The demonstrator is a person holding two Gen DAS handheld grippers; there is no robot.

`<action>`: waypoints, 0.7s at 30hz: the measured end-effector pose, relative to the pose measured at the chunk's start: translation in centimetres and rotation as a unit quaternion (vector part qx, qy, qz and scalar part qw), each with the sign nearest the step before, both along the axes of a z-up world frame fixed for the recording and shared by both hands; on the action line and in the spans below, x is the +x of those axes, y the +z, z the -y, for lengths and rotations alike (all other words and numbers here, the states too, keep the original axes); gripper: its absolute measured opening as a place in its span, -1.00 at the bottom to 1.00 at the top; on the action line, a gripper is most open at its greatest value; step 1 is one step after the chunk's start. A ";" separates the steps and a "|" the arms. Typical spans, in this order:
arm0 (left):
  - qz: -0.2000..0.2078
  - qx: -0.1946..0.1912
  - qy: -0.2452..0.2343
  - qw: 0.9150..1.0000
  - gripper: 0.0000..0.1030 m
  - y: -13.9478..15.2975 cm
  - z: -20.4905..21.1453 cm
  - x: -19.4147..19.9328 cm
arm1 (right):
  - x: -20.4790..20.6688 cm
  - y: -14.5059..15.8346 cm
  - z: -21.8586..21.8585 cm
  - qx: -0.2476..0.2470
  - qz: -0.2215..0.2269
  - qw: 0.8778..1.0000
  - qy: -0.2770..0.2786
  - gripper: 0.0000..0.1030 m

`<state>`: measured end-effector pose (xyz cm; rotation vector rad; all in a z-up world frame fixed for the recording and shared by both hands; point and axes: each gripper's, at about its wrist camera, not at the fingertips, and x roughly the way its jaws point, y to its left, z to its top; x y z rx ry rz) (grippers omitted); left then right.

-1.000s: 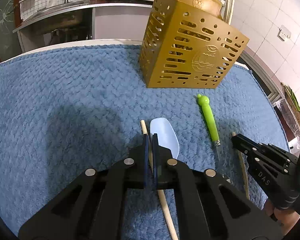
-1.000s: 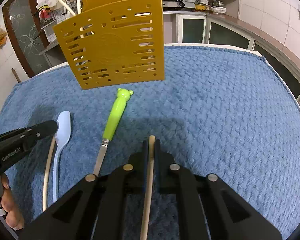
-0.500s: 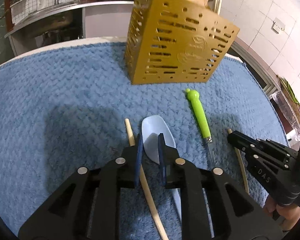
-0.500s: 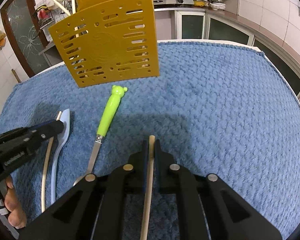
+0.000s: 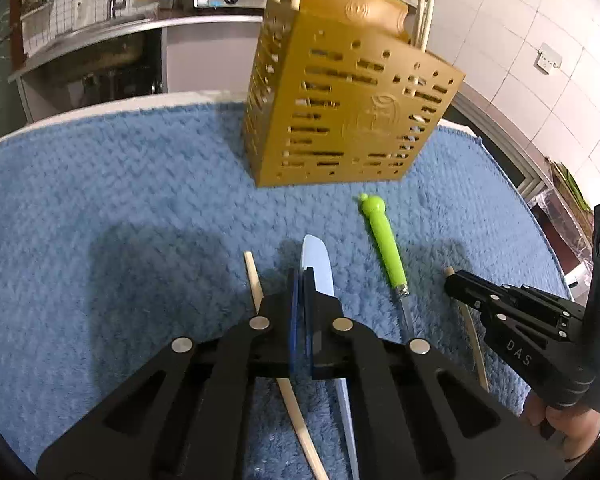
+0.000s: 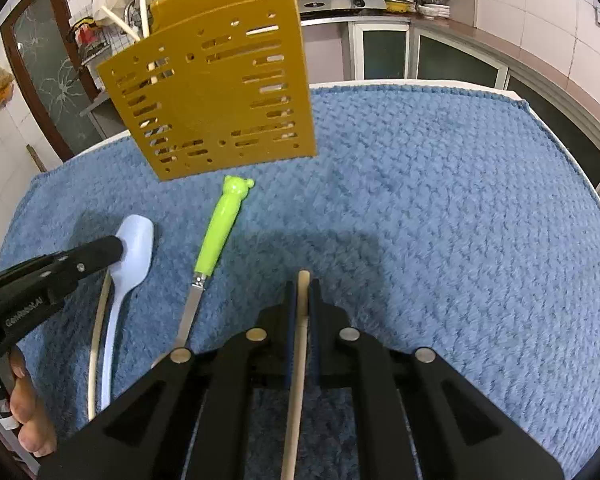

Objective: Organize utensils
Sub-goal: 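Lift the white spoon and chopstick and carry them above the yellow holder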

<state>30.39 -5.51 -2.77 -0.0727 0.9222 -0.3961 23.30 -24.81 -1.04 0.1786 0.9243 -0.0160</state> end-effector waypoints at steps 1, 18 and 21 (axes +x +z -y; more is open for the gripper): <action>0.002 0.000 0.000 1.000 -0.98 0.1 -0.1 -0.1 | 0.0 0.1 0.1 0.001 0.001 1.000 0.000 -0.88; 0.085 0.007 0.028 0.996 -0.98 5.2 -2.4 -2.7 | -1.7 4.4 1.1 0.019 0.077 0.997 -0.012 -0.89; 0.104 0.007 0.030 0.994 -0.98 6.2 -2.5 -3.4 | -2.4 5.7 1.6 0.023 0.100 0.995 -0.015 -0.89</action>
